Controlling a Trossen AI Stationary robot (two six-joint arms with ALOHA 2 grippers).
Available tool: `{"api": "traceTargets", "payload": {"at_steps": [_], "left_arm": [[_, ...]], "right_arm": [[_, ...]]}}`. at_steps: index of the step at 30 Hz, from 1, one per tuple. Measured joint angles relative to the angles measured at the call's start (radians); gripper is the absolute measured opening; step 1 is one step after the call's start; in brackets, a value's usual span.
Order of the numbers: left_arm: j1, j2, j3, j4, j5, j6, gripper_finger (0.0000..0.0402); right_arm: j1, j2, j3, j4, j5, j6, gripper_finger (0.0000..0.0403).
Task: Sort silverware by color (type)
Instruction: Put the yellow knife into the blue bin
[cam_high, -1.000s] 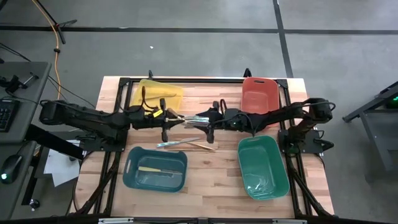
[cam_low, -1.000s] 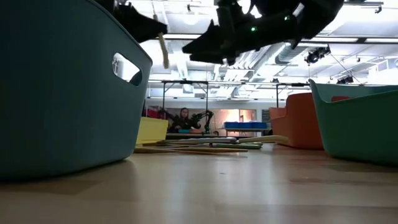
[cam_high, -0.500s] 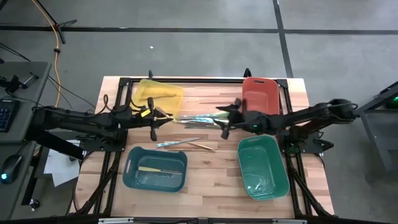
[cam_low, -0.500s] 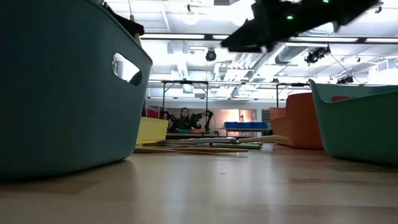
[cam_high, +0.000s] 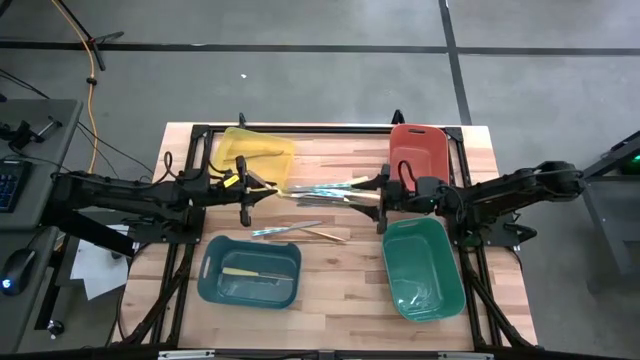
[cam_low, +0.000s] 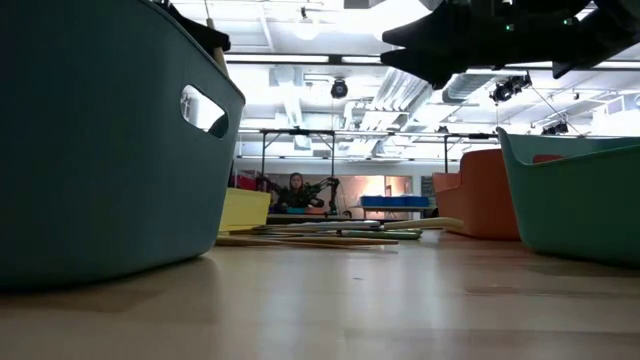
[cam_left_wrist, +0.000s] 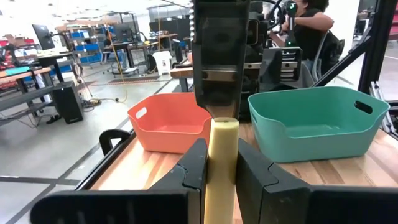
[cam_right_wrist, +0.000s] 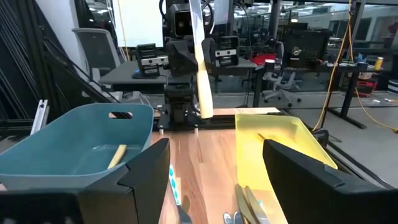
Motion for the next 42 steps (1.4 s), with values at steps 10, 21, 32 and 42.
{"api": "traceTargets", "payload": {"at_steps": [10,21,32,42], "left_arm": [[-0.005,0.001,0.012,-0.02,-0.02,-0.022,0.0035],[-0.205,0.048,0.351,-0.749,-0.073,-0.106,0.0035],[-0.569,0.4,0.632,-1.171,-0.15,-0.237,0.0035],[-0.663,0.684,0.726,-1.447,-0.026,-0.409,0.0035]], "right_arm": [[0.0,0.001,0.001,0.0,0.0,-0.001,0.0242],[0.0,0.001,0.002,-0.001,0.0,0.004,0.0242],[0.0,0.001,0.002,-0.004,0.0,0.032,0.0242],[0.0,0.001,0.002,-0.002,0.001,0.035,0.0242]]}}
